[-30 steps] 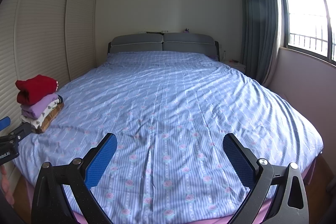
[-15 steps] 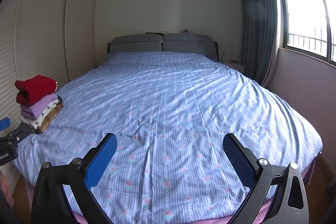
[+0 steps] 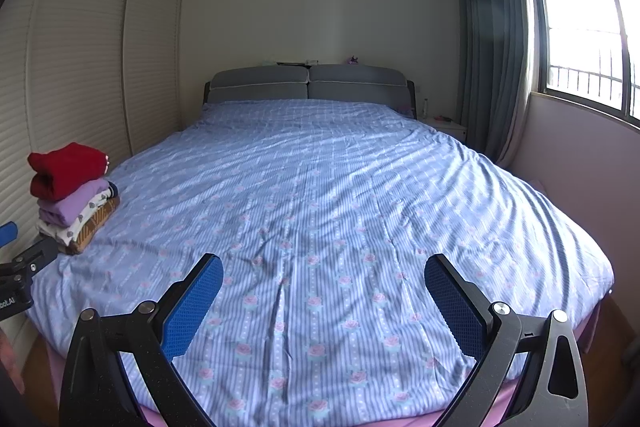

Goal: Fold small clothes

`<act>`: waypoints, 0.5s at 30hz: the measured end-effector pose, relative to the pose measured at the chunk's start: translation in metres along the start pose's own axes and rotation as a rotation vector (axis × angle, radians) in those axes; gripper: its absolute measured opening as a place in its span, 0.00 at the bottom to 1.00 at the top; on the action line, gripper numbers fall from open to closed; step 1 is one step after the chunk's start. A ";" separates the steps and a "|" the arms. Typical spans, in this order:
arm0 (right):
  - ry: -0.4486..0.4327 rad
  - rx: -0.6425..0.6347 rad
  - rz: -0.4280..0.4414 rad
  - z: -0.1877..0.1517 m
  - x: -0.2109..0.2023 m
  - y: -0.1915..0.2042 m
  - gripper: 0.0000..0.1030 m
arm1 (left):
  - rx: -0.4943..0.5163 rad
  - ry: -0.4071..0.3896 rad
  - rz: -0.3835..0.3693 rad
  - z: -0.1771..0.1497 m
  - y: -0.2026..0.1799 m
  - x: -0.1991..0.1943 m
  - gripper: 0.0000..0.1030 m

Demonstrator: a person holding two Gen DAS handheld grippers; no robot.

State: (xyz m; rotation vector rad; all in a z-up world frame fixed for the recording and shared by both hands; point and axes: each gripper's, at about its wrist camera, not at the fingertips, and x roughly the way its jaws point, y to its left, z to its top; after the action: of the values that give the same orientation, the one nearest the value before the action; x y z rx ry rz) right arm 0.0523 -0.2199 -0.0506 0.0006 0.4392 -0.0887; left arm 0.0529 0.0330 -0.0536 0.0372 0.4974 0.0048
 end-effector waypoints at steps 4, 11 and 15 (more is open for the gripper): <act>-0.001 0.001 0.000 0.001 0.000 0.000 0.99 | -0.007 0.009 -0.011 0.000 0.000 0.002 1.00; -0.001 0.002 0.000 0.000 0.000 0.000 0.99 | 0.005 0.010 -0.009 0.000 -0.001 0.002 1.00; -0.001 0.003 0.000 0.000 -0.001 0.000 0.99 | 0.005 0.009 -0.009 0.000 -0.001 0.001 1.00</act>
State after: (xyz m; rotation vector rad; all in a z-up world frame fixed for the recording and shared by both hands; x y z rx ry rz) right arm 0.0515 -0.2195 -0.0500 0.0035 0.4379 -0.0893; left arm 0.0543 0.0317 -0.0540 0.0401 0.5064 -0.0048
